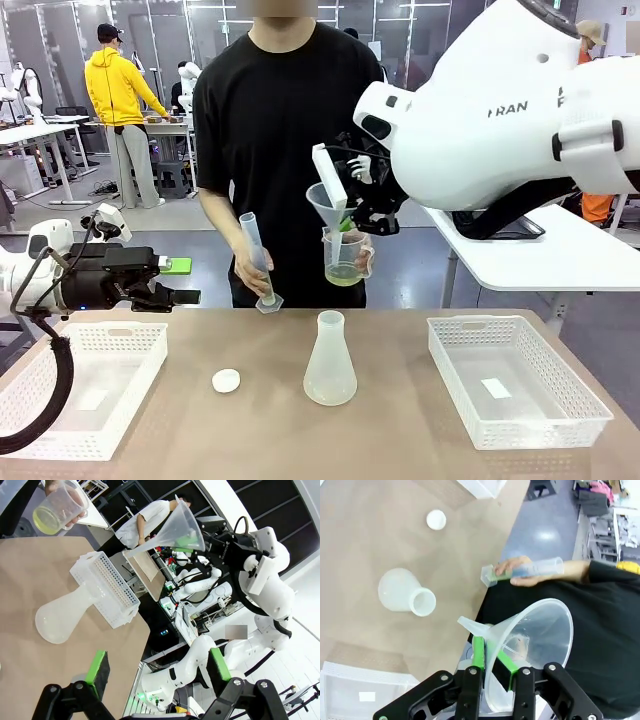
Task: Prepare the solutions needed for the experiment.
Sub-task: Pick up the Plastic Funnel and insert it into the Big flask.
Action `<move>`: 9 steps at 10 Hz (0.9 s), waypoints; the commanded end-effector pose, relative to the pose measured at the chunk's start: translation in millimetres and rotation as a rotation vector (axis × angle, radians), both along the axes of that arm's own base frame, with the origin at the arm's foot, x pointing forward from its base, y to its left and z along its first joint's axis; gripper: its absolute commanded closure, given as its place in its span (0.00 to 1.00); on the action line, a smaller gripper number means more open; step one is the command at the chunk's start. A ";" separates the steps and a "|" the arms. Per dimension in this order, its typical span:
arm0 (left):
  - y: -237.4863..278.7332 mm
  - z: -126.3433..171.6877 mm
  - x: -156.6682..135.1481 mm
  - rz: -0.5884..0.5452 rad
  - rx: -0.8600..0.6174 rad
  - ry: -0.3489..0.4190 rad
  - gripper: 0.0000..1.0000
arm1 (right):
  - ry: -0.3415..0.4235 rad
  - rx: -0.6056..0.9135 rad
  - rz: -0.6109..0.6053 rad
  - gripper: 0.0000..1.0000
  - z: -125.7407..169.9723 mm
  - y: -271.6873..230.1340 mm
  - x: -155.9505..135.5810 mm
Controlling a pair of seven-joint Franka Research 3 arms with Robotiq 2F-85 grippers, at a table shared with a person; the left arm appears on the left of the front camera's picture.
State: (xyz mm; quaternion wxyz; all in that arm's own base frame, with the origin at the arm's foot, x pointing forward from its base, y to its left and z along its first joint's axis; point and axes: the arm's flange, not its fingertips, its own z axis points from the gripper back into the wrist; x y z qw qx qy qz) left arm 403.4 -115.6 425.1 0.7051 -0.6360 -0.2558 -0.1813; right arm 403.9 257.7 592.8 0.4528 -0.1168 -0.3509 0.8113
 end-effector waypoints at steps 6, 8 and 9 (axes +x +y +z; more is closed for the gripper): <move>-1.1 1.6 0.3 -0.001 -0.024 0.005 0.00 | 0.012 -0.006 0.040 0.93 -7.3 0.0 3.1; -1.1 1.6 0.3 -0.001 -0.024 0.005 0.00 | 0.012 -0.006 0.040 0.93 -7.3 0.0 3.1; -1.1 1.6 0.3 -0.001 -0.024 0.005 0.00 | 0.014 -0.019 0.035 0.93 -9.7 0.7 3.3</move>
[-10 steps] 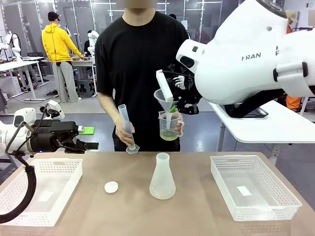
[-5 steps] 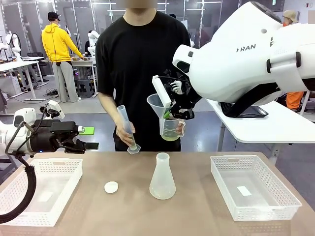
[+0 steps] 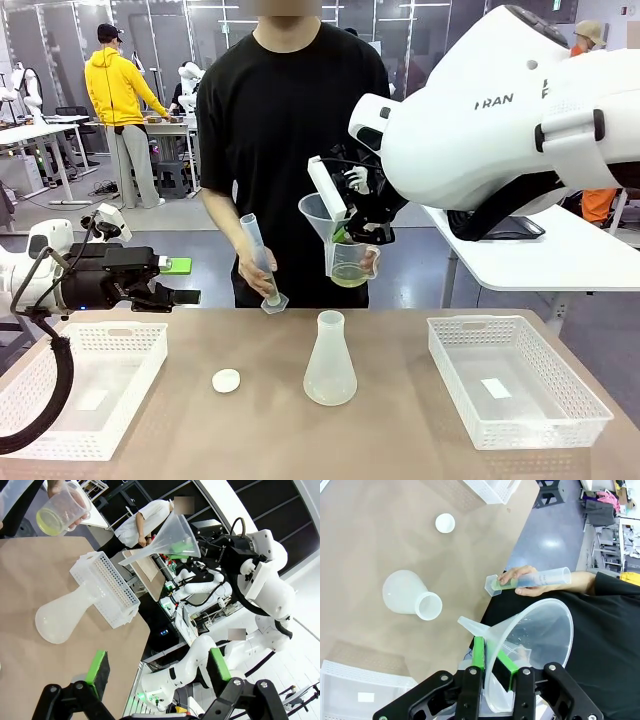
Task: Prepare the solutions needed for the experiment.
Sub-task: Pick up the Plastic Funnel and insert it into the Big flask.
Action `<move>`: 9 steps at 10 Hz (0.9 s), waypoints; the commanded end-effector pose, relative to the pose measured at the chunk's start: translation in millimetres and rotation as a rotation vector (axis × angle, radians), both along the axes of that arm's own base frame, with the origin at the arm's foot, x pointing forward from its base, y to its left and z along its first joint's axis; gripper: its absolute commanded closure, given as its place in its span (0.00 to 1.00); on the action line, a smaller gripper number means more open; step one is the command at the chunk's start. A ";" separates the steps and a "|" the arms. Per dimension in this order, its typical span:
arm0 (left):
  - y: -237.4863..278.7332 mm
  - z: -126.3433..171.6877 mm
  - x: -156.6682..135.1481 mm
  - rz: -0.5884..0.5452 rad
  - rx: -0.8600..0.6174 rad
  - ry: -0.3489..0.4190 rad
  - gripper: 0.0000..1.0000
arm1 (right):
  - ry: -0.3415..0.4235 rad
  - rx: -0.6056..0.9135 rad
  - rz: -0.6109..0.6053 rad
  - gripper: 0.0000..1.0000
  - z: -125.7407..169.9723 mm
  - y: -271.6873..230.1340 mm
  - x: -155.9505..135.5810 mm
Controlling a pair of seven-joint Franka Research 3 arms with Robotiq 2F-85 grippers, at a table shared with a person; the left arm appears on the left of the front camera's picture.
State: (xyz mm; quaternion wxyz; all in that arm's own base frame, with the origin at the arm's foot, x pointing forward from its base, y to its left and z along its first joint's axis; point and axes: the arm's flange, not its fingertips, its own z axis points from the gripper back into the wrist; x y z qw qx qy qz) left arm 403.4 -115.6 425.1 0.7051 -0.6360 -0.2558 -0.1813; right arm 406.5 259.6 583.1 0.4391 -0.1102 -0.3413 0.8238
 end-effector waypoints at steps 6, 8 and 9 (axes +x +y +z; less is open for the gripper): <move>-1.1 1.6 0.3 -0.001 -0.024 0.005 0.00 | 0.069 0.002 0.014 0.93 -32.6 -4.1 5.6; -1.1 1.6 0.3 -0.001 -0.024 0.005 0.00 | 0.095 0.019 0.009 0.93 -45.1 -5.2 13.4; -1.1 1.6 0.3 -0.001 -0.024 0.005 0.00 | 0.101 0.017 0.003 0.93 -52.6 -5.4 18.4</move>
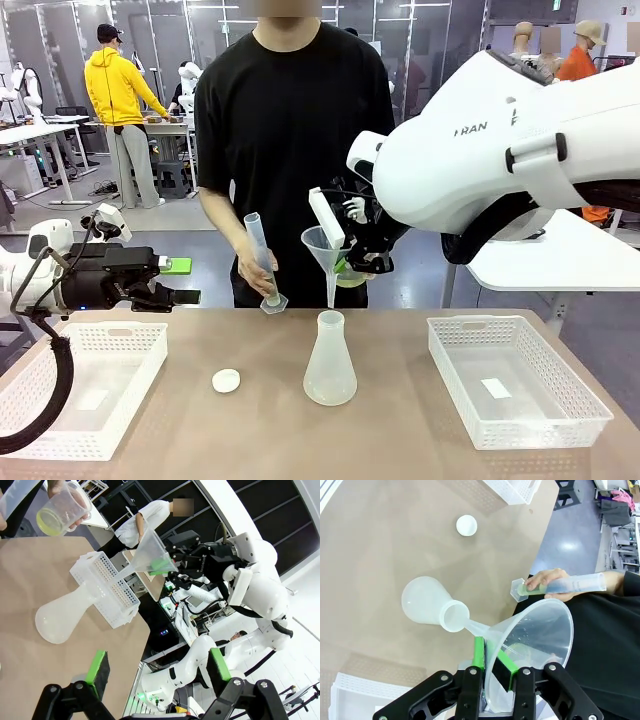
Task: Prepare the solutions needed for the experiment.
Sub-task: Pick up the Plastic Funnel and insert it into the Big flask.
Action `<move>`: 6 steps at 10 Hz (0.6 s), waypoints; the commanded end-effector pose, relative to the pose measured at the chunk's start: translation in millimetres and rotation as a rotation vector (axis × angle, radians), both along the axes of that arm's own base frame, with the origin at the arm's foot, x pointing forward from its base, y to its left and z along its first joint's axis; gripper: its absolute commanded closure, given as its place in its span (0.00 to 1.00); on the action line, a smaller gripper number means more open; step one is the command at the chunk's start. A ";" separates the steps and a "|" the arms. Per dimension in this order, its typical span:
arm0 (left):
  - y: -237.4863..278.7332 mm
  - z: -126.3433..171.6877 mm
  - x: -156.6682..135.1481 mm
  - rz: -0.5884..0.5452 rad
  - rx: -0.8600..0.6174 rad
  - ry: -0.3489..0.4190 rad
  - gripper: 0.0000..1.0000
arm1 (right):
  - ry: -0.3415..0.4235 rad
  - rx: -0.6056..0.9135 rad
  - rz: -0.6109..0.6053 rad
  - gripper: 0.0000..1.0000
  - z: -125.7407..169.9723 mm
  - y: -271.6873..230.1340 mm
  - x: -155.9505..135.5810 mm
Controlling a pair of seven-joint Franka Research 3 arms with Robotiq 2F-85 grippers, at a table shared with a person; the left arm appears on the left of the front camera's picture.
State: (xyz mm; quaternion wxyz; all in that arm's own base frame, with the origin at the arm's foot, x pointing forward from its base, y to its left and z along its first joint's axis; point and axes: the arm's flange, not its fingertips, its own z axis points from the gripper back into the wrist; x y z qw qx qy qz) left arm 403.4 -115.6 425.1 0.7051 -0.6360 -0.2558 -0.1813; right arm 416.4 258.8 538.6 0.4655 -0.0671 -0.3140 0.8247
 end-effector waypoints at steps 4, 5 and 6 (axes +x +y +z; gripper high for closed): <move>-1.1 1.6 0.3 -0.001 -0.024 0.005 0.00 | 0.013 0.047 0.016 0.93 -28.1 -4.9 27.8; -1.1 1.6 0.3 -0.001 -0.024 0.005 0.00 | 0.022 0.047 0.010 0.93 -31.9 -5.2 30.2; -1.1 1.6 0.3 -0.001 -0.024 0.005 0.00 | 0.030 0.044 0.008 0.93 -35.8 -5.4 32.8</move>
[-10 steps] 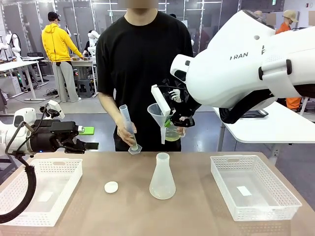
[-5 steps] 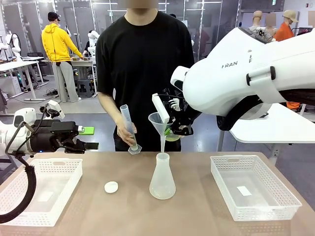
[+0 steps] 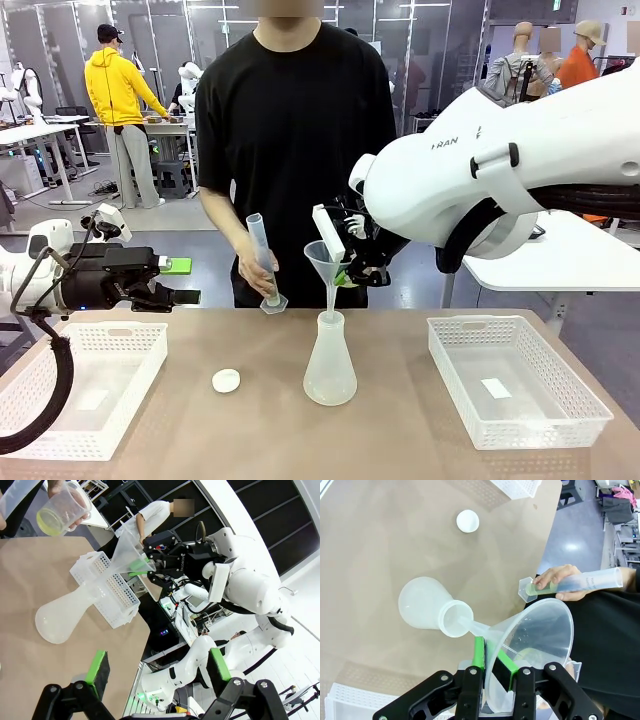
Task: Prepare the solutions needed for the experiment.
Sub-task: Pick up the Plastic Funnel and insert it into the Big flask.
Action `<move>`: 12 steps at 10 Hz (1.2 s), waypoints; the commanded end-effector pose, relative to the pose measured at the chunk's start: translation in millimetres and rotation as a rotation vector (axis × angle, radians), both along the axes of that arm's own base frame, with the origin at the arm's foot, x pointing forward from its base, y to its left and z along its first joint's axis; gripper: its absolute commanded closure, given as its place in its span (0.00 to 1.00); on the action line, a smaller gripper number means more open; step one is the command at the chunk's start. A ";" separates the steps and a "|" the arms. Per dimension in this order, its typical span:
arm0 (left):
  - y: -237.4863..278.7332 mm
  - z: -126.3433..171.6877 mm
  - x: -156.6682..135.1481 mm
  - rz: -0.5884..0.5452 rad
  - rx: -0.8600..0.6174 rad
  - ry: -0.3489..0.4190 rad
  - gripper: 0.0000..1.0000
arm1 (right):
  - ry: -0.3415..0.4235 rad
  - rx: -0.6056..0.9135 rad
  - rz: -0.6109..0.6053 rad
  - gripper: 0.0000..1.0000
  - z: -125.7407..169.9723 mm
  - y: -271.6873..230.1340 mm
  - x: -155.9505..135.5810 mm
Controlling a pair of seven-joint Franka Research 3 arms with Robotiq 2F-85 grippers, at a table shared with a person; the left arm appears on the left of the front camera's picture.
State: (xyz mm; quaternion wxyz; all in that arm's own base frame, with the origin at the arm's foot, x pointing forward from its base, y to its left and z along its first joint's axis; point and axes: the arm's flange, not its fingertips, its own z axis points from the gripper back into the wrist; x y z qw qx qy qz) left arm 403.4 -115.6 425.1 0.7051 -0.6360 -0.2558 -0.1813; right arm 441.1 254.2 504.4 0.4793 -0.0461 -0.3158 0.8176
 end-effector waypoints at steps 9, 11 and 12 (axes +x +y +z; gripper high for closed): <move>-1.1 1.6 0.3 -0.001 -0.024 0.005 0.00 | 0.043 0.015 0.009 0.73 -24.2 1.8 1.8; -1.1 1.6 0.3 -0.001 -0.024 0.005 0.00 | 0.050 -0.010 -0.001 0.62 -25.9 1.5 -0.8; -1.1 1.6 0.3 -0.001 -0.024 0.005 0.00 | 0.050 0.006 -0.008 0.62 -22.1 6.2 2.2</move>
